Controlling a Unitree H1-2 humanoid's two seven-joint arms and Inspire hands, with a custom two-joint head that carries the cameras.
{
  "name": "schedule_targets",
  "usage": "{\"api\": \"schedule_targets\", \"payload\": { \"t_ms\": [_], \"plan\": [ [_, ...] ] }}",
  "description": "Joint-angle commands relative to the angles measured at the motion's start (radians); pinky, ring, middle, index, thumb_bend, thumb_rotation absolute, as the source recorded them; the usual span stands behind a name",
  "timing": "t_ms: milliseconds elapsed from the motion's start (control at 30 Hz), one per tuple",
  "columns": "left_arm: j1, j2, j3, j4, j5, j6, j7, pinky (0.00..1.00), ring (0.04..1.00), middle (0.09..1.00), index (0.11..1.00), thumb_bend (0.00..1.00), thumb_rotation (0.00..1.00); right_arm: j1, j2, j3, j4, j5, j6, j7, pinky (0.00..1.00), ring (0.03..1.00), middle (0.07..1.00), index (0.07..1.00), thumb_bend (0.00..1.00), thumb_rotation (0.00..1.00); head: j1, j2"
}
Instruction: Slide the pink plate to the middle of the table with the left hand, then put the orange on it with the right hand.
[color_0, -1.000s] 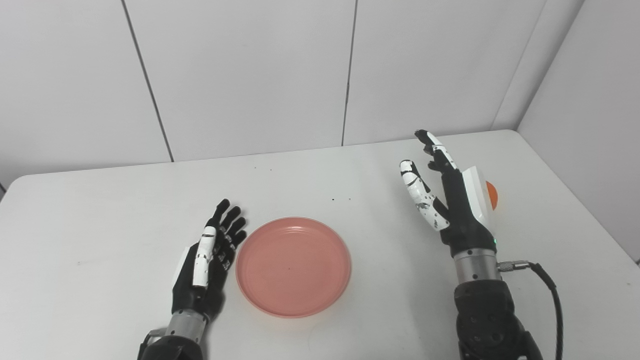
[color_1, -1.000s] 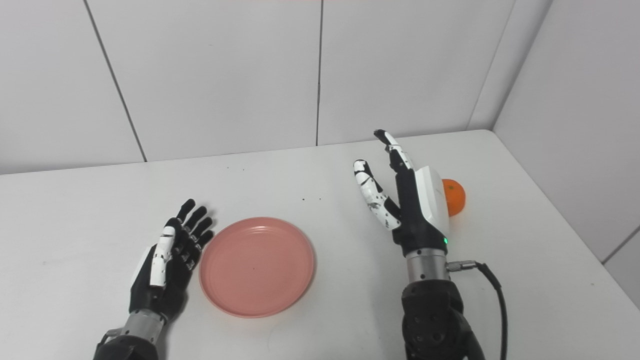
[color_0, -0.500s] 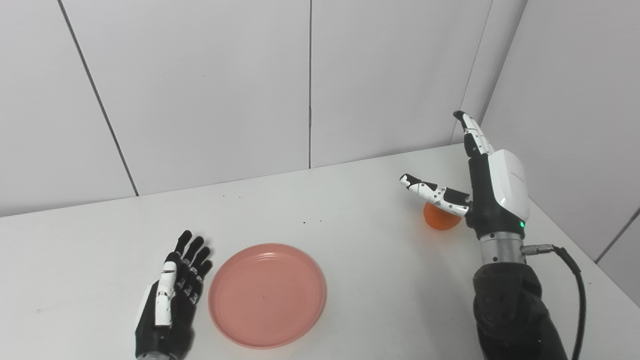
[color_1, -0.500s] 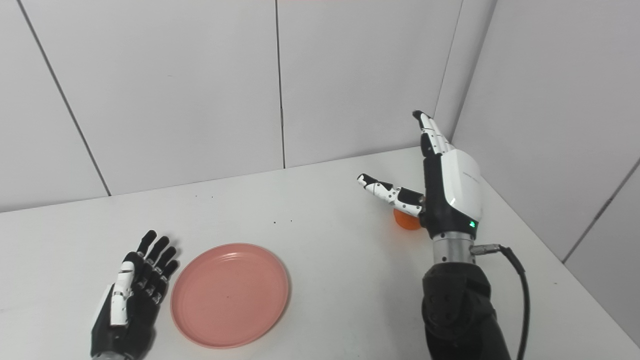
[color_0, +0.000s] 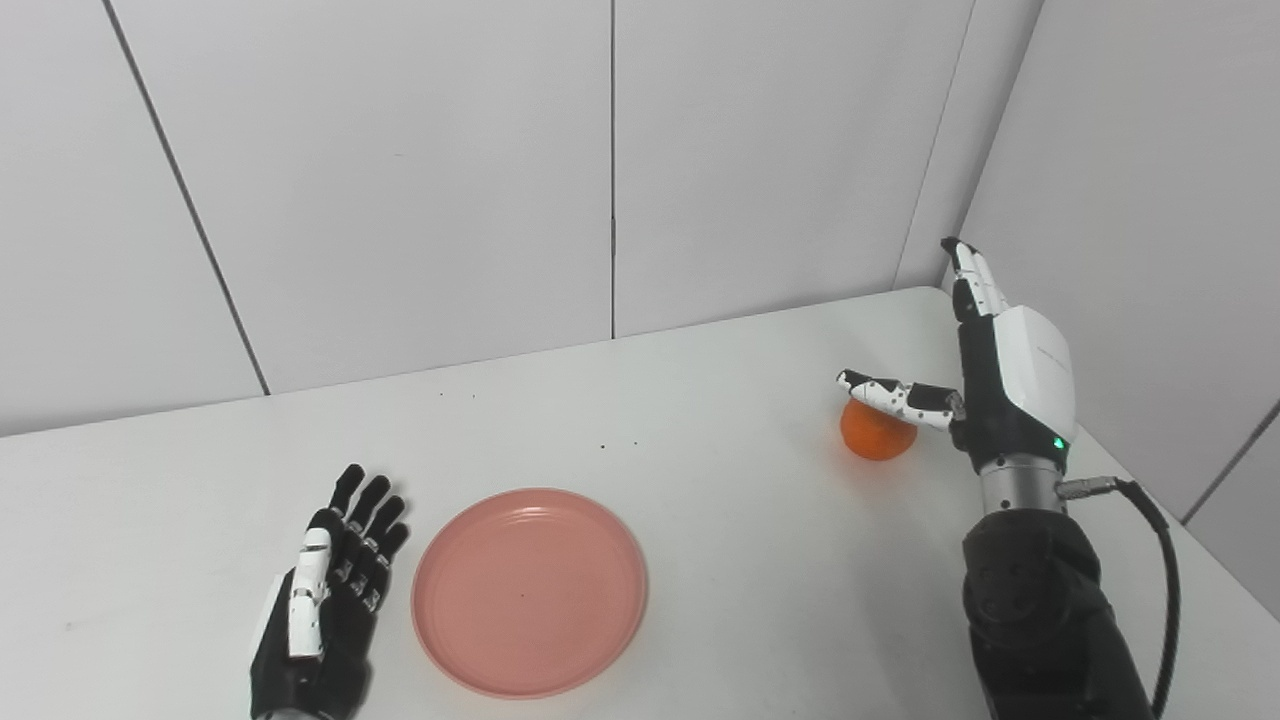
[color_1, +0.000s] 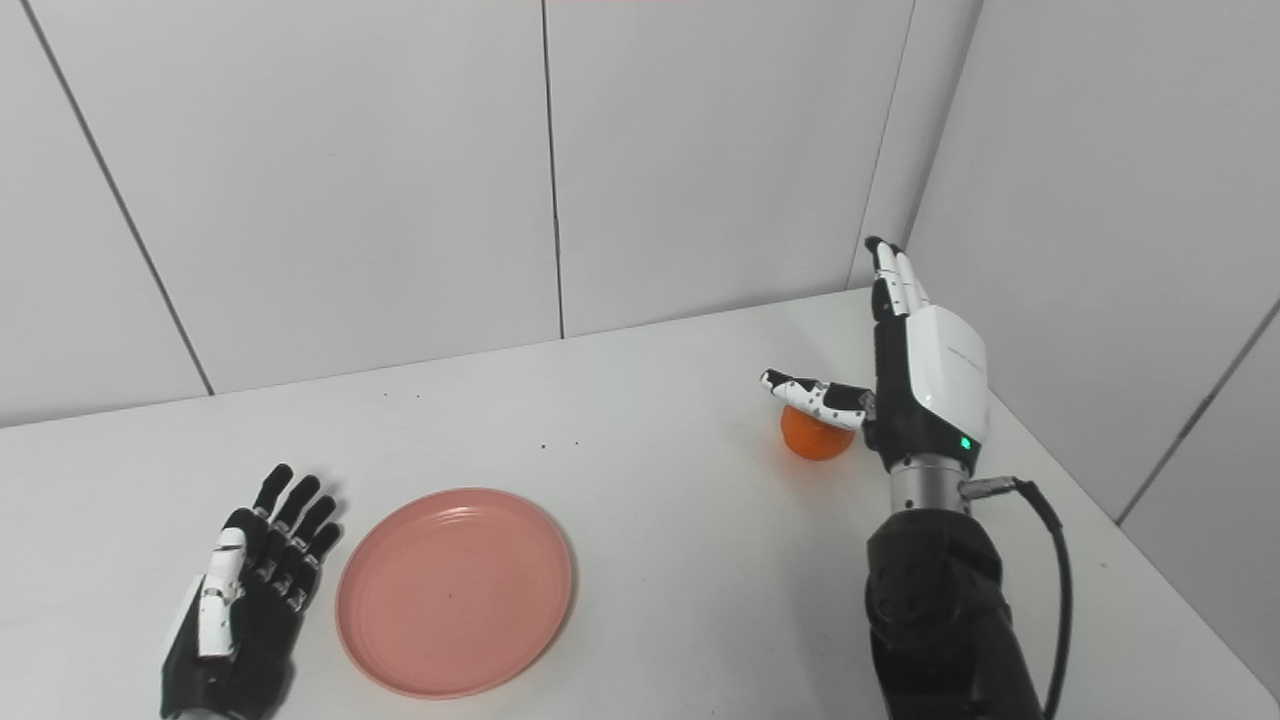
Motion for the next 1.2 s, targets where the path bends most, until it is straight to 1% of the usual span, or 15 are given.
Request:
{"api": "schedule_targets", "payload": {
  "t_ms": [0,100,200,367,500,733,933,1033,1100,1167],
  "plan": [
    [0.031,0.008,0.002,0.028,0.007,0.050,0.015,0.98,0.961,0.964,0.963,0.30,1.00,-0.034,-0.035,-0.016,0.016,0.015,-0.006,-0.011,0.81,0.921,0.963,0.949,0.93,0.32,-0.001,0.000],
    [0.033,0.014,-0.001,0.029,0.009,0.040,0.007,0.99,0.966,0.969,0.968,0.30,1.00,-0.040,-0.043,-0.011,0.069,0.024,0.007,-0.010,0.80,0.912,0.958,0.952,0.95,0.36,-0.005,0.001],
    [0.034,0.016,-0.001,0.025,0.008,0.043,0.008,0.99,0.967,0.970,0.970,0.31,1.00,-0.048,-0.051,-0.006,0.111,0.030,0.020,-0.003,0.78,0.907,0.955,0.949,0.96,0.35,-0.009,0.003],
    [0.032,0.023,0.002,0.029,0.002,0.042,0.002,1.00,0.972,0.973,0.970,0.31,1.00,-0.053,-0.062,0.003,0.154,0.042,0.027,0.015,0.78,0.901,0.947,0.943,0.97,0.38,-0.012,0.007],
    [0.032,0.026,0.004,0.021,-0.002,0.055,0.002,1.00,0.974,0.976,0.972,0.30,1.00,-0.059,-0.064,0.005,0.179,0.056,0.029,0.033,0.80,0.908,0.950,0.945,0.97,0.40,-0.016,0.013],
    [0.034,0.034,0.005,0.006,-0.005,0.069,0.002,1.00,0.973,0.976,0.972,0.31,1.00,-0.078,-0.069,0.019,0.239,0.040,0.030,0.036,0.78,0.895,0.940,0.944,0.98,0.42,-0.018,0.025],
    [0.034,0.038,0.006,-0.002,-0.013,0.079,0.002,1.00,0.970,0.973,0.969,0.31,1.00,-0.097,-0.064,0.011,0.283,0.039,0.031,0.048,0.78,0.901,0.941,0.951,1.00,0.44,-0.020,0.036],
    [0.034,0.039,0.005,-0.005,-0.018,0.081,0.004,1.00,0.968,0.972,0.969,0.31,1.00,-0.110,-0.064,0.004,0.313,0.043,0.031,0.067,0.80,0.911,0.948,0.951,1.00,0.45,-0.019,0.041],
    [0.033,0.041,0.005,-0.004,-0.019,0.082,0.005,0.99,0.969,0.973,0.970,0.31,1.00,-0.121,-0.063,-0.001,0.335,0.050,0.031,0.074,0.81,0.916,0.952,0.949,0.99,0.45,-0.016,0.044],
    [0.032,0.041,0.006,-0.005,-0.022,0.085,0.006,1.00,0.970,0.973,0.969,0.31,1.00,-0.129,-0.064,-0.001,0.354,0.053,0.031,0.073,0.79,0.906,0.948,0.941,0.99,0.43,-0.015,0.046]
  ]
}}
